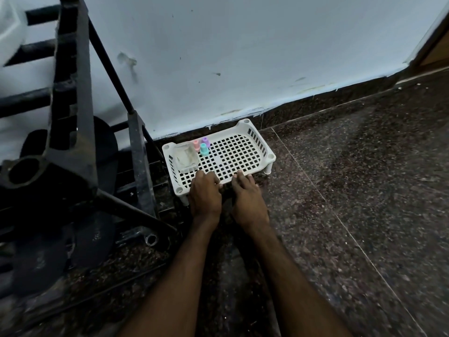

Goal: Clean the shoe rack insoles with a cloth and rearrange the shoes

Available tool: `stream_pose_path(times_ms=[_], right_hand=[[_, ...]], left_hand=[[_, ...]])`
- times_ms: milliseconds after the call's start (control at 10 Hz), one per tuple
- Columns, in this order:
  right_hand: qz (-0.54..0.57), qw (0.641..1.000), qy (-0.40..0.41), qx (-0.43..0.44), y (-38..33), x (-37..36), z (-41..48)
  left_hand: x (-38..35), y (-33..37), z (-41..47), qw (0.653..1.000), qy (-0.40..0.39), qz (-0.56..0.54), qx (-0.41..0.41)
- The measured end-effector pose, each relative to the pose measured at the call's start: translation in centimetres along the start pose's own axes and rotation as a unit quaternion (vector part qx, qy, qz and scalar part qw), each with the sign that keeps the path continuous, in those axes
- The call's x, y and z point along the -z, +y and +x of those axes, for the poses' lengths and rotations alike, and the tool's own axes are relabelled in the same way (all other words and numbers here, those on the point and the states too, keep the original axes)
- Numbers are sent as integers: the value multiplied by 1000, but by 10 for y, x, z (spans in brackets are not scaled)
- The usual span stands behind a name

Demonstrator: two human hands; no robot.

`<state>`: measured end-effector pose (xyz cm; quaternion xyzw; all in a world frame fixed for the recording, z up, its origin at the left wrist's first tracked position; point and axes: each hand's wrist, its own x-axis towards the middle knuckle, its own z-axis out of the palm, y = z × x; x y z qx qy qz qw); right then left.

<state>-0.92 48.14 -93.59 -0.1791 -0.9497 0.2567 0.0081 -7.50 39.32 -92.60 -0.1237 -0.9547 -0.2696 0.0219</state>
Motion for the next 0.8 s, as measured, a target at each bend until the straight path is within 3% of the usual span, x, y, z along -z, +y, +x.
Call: stream_pose_path(times_ms=[500,800], right_hand=[[-35,997,-49,-41,-12,1,-5],[-36,998,-38,-24,-42,64,-54]], left_hand=[[10,16,-13,999,-29,15,-1],[83,57,-68,996,-86,-33,-8]])
